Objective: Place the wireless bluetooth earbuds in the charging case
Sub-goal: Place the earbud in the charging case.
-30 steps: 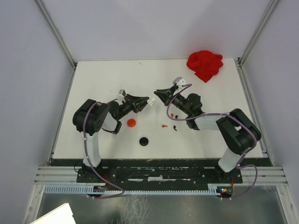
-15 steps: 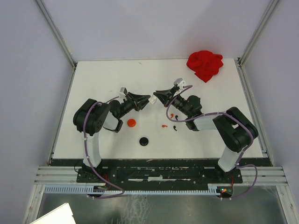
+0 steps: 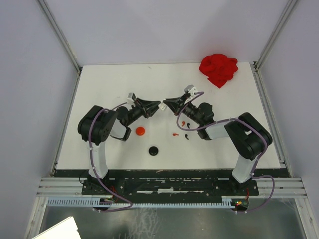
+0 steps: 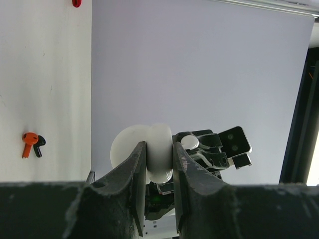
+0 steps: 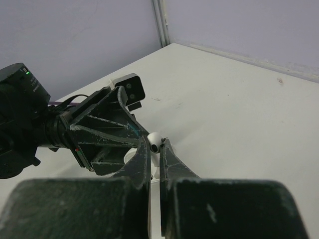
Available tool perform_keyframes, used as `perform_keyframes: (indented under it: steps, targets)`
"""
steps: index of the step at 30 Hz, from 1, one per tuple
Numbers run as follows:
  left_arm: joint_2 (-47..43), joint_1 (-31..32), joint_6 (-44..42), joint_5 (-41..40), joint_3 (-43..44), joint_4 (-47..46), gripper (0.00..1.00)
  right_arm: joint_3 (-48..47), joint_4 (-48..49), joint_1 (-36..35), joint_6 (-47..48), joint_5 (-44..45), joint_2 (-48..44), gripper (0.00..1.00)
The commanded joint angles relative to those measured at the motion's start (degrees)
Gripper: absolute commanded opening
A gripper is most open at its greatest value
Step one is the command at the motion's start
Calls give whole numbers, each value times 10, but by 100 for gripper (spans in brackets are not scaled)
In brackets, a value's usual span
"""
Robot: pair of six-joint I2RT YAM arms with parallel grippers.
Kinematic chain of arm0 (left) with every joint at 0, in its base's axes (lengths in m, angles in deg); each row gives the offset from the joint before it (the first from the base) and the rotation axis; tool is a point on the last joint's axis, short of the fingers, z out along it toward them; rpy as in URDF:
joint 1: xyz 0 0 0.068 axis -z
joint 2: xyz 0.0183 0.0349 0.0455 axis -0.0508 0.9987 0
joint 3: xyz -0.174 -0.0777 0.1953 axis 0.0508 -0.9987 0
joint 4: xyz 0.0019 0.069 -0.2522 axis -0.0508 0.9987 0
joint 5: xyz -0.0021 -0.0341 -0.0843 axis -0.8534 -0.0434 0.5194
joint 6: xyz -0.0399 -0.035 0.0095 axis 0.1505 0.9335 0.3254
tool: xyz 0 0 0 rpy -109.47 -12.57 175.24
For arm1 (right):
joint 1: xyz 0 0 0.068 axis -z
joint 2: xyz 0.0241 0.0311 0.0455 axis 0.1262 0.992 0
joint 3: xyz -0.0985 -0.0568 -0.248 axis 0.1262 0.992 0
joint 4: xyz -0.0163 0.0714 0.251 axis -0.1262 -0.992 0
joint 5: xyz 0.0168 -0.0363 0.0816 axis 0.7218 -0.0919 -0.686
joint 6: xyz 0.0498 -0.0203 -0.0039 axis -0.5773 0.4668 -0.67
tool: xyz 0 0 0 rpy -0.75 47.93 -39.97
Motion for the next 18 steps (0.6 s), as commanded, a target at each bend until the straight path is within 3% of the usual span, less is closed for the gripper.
perform_keyframes:
  steps: [1, 18]
  targets:
    - [-36, 2, 25, 5, 17, -117, 3, 4, 44, -4, -11, -14, 7, 2]
    - [-48, 1, 24, -3, 17, -116, 3, 13, 50, -3, -11, -9, 7, 2]
